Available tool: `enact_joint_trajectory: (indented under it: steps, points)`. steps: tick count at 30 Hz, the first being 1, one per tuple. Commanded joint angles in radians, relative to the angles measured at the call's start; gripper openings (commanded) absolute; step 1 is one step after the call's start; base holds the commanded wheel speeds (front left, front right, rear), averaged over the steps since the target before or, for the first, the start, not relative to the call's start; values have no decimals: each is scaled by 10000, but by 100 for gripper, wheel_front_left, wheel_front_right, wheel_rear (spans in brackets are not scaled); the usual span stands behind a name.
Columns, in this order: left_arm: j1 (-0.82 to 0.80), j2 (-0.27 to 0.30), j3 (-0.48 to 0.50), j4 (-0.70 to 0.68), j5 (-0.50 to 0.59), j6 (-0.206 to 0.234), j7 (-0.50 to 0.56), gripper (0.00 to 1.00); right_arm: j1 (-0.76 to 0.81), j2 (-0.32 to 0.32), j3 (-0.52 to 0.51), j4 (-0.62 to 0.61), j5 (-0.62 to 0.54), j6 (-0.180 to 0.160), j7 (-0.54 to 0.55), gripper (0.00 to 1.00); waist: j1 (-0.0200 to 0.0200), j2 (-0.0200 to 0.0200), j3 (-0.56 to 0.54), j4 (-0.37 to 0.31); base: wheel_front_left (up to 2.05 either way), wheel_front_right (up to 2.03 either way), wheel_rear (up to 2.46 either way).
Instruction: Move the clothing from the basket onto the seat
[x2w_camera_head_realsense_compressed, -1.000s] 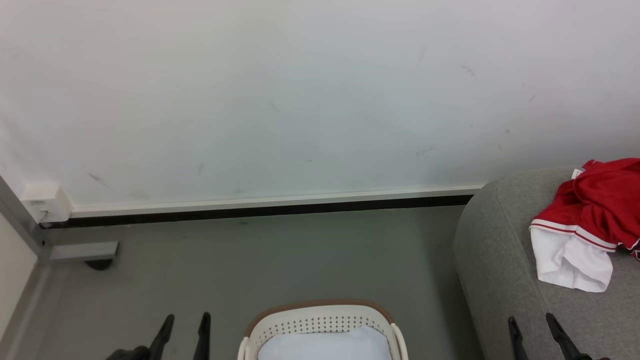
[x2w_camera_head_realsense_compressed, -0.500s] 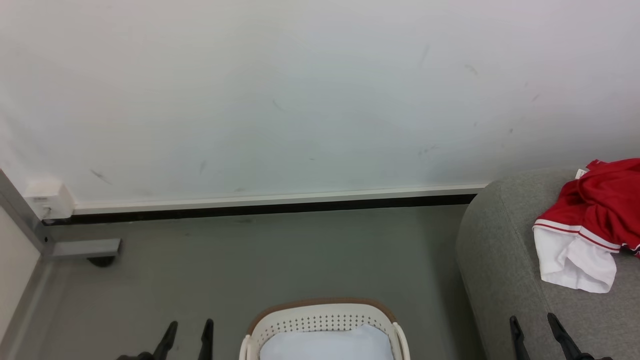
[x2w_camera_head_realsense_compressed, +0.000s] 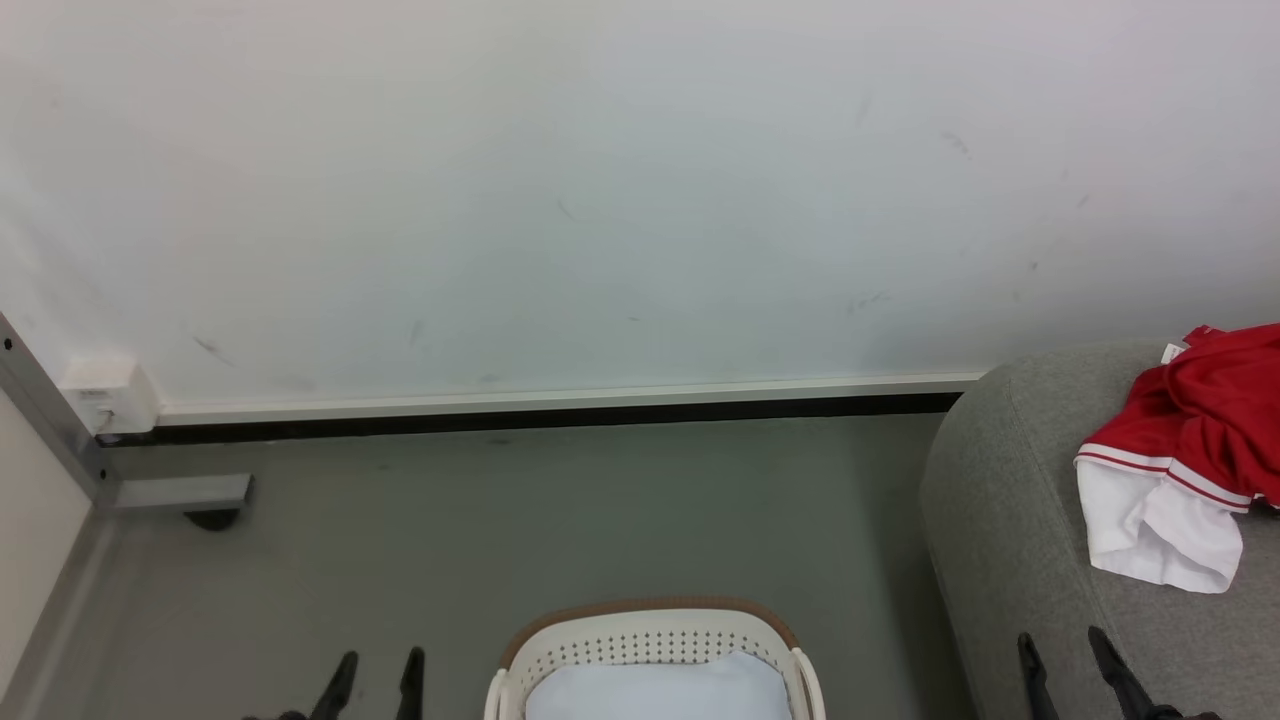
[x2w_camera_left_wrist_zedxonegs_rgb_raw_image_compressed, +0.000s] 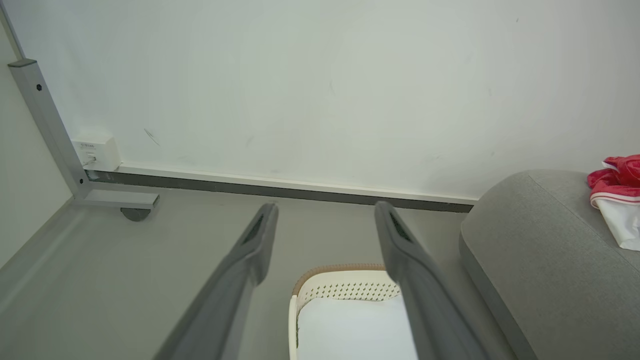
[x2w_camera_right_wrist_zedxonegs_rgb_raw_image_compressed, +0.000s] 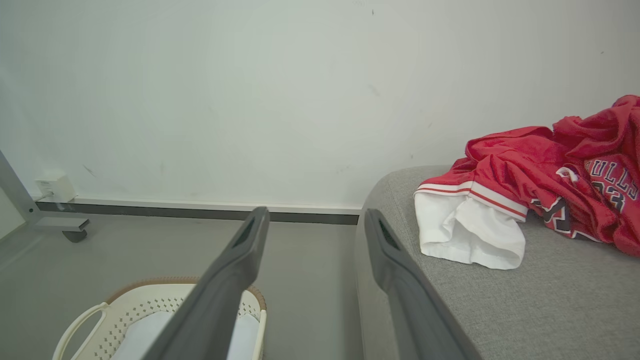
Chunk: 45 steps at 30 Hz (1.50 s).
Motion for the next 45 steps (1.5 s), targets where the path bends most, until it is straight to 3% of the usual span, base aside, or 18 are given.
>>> enact_joint_trajectory:
  steps: [1, 45]
  points:
    - [19, -6, -16, 61, -6, 2, 7, 0, 27, 6, 0, 46, -1, 2, 6, 0, 0, 0, 0, 1, 0, 0, 0]
    - [-577, -117, 671, -357, -6568, -18, 1774, 0, -593, 1, -539, -292, 6947, -6, 1775, 0, 0, 0, 225, 87, 0, 0, 0]
